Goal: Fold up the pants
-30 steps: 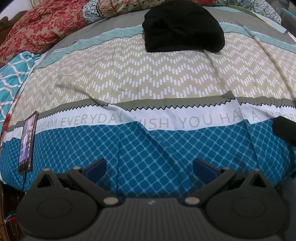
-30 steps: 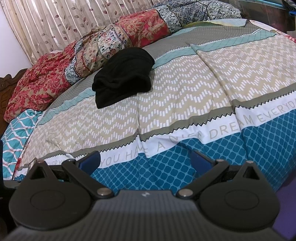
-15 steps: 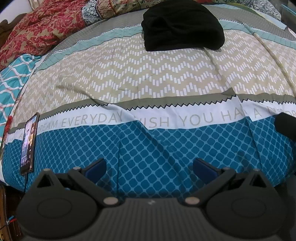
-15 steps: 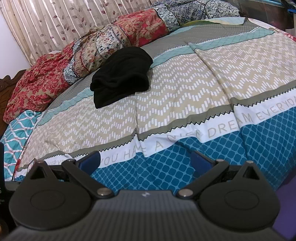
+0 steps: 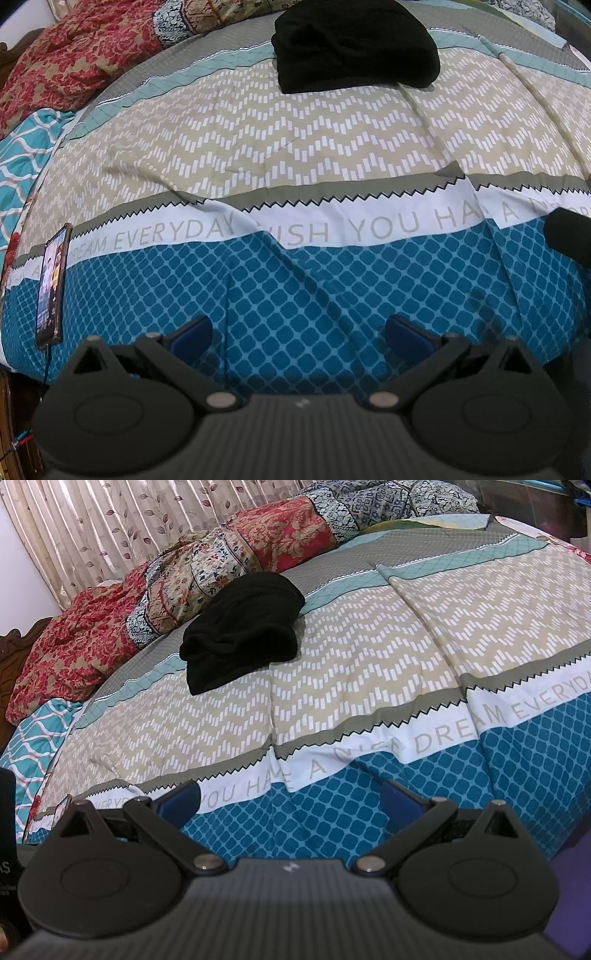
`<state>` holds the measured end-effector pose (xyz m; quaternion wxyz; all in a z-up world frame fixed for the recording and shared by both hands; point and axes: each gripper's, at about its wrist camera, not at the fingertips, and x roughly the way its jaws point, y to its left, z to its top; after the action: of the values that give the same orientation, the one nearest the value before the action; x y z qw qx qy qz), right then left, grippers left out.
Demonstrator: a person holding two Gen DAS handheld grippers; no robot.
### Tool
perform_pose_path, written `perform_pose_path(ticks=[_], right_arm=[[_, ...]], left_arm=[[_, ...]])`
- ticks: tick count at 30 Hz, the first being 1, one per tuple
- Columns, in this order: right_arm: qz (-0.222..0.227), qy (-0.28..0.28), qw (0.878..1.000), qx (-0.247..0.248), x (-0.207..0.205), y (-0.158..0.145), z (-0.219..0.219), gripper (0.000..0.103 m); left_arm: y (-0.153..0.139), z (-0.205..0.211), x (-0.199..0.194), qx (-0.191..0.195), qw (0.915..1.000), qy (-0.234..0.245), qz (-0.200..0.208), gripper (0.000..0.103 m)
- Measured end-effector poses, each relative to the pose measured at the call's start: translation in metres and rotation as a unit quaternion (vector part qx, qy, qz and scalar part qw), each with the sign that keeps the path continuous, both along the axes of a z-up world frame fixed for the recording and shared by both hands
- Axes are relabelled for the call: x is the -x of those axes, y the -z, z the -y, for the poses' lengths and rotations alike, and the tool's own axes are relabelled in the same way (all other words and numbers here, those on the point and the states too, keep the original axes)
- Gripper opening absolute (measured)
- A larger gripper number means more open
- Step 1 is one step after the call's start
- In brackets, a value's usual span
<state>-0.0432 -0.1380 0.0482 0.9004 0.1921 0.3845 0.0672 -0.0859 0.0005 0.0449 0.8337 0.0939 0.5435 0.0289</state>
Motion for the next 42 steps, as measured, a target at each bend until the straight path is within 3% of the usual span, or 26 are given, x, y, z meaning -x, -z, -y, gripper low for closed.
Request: perform_pose_path(ticks=[42], right_arm=[[0.002, -0.002, 1.0, 0.004, -0.0009, -0.0025, -0.0024, 0.103]], left_arm=[[-0.0093, -0.0017, -0.0009, 0.006, 0.9999, -0.003, 0.01, 0.103]])
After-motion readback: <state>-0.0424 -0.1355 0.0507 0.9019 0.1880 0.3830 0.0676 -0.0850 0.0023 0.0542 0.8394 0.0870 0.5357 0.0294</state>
